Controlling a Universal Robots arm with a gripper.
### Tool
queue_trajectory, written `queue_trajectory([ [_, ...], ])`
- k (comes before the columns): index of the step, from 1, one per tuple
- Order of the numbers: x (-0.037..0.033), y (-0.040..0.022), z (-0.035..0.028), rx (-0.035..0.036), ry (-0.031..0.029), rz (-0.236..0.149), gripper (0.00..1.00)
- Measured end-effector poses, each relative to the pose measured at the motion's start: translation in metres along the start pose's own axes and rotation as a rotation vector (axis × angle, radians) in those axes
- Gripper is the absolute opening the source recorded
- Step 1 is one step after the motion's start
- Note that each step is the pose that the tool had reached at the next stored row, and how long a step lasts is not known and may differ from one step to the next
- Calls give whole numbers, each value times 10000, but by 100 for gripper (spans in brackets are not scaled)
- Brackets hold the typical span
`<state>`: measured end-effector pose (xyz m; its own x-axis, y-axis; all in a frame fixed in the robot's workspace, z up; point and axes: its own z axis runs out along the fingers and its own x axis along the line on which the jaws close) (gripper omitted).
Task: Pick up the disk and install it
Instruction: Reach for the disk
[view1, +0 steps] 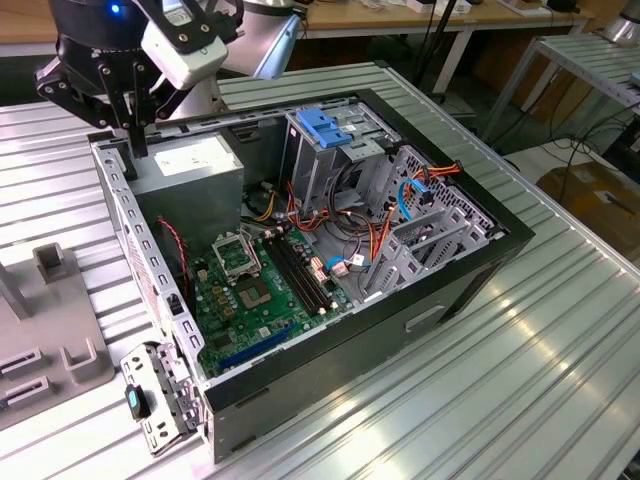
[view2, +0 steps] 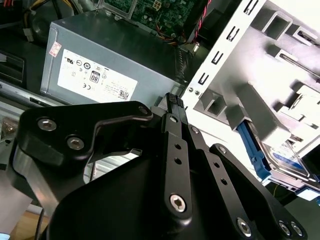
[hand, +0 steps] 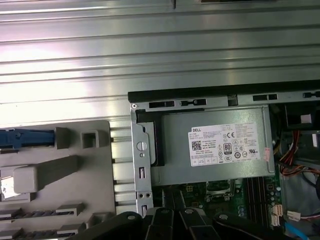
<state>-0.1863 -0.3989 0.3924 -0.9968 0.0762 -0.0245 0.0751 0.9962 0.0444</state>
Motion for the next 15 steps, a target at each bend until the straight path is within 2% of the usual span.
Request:
queue_trajectory([
  [15,105,-8,-3,-1,0,0,11],
])
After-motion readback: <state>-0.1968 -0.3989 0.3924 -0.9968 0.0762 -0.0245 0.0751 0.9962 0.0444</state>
